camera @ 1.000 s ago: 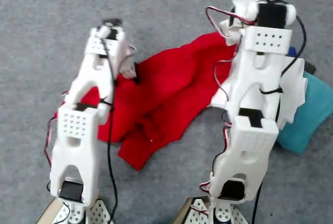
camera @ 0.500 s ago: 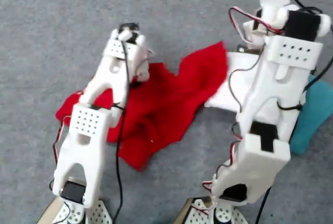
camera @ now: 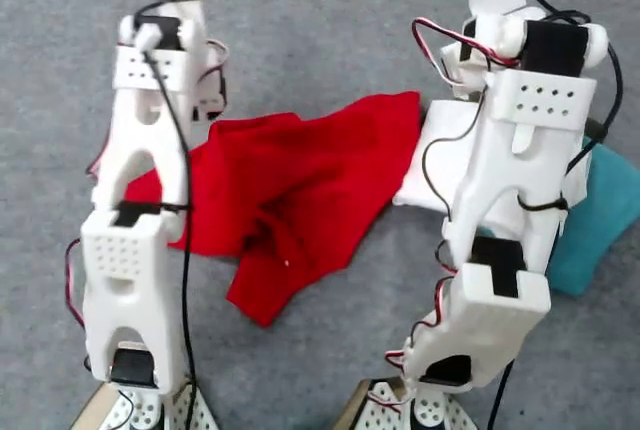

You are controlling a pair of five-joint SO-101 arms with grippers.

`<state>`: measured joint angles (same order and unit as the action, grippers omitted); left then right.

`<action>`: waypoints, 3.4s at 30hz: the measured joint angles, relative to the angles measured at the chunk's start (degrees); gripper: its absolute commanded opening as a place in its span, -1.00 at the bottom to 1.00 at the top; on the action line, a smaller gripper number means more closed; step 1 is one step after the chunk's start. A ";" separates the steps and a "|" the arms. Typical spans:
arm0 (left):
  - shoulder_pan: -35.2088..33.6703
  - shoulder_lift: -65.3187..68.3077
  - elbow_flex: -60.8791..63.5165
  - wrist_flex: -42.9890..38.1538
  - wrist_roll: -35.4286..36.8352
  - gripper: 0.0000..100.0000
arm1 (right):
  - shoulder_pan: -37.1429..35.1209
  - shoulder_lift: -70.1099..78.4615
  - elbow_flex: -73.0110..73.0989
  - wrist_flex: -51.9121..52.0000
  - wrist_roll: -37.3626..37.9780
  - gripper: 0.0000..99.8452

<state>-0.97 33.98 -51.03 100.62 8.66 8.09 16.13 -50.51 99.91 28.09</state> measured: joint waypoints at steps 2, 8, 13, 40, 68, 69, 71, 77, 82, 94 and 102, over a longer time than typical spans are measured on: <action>-0.97 -2.64 3.25 0.00 0.00 -0.78 | -0.79 0.00 0.00 0.00 0.00 -0.97; -6.77 -6.95 9.93 0.00 0.18 -0.63 | -11.25 0.44 8.00 0.97 -8.97 -0.60; -14.77 -7.21 11.43 0.00 0.53 -0.60 | -22.59 0.62 22.68 -0.53 -18.02 -0.25; -25.58 3.87 18.64 -0.53 6.15 -0.94 | -35.96 7.47 31.12 -12.22 -24.09 -0.97; -54.07 -35.43 44.04 -0.26 -18.37 -0.94 | -40.97 -9.67 33.49 0.97 -22.86 -0.97; -54.07 -37.45 47.21 -0.26 -20.48 -0.94 | -41.32 -11.25 37.98 0.97 -21.54 -0.97; -54.24 -41.76 52.92 -0.35 -25.49 -0.94 | -41.41 -13.36 44.75 0.97 -19.43 -0.97; -61.63 -53.98 60.92 -0.35 -39.82 -0.94 | -41.23 -12.40 45.27 -1.93 -18.55 -0.56; -68.84 -60.57 60.92 -0.35 -45.36 -0.73 | -41.23 -1.41 34.29 -8.26 -28.84 -0.12; -76.40 -62.15 60.84 -0.35 -45.45 -0.41 | -50.73 40.44 -5.10 0.18 -36.66 -0.84; -64.79 -61.89 56.97 -1.05 -34.46 -0.46 | -49.67 37.45 2.37 0.70 -31.56 -0.98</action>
<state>-65.76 -27.91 5.93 99.56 -25.80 -41.58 53.58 -48.13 100.62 -3.47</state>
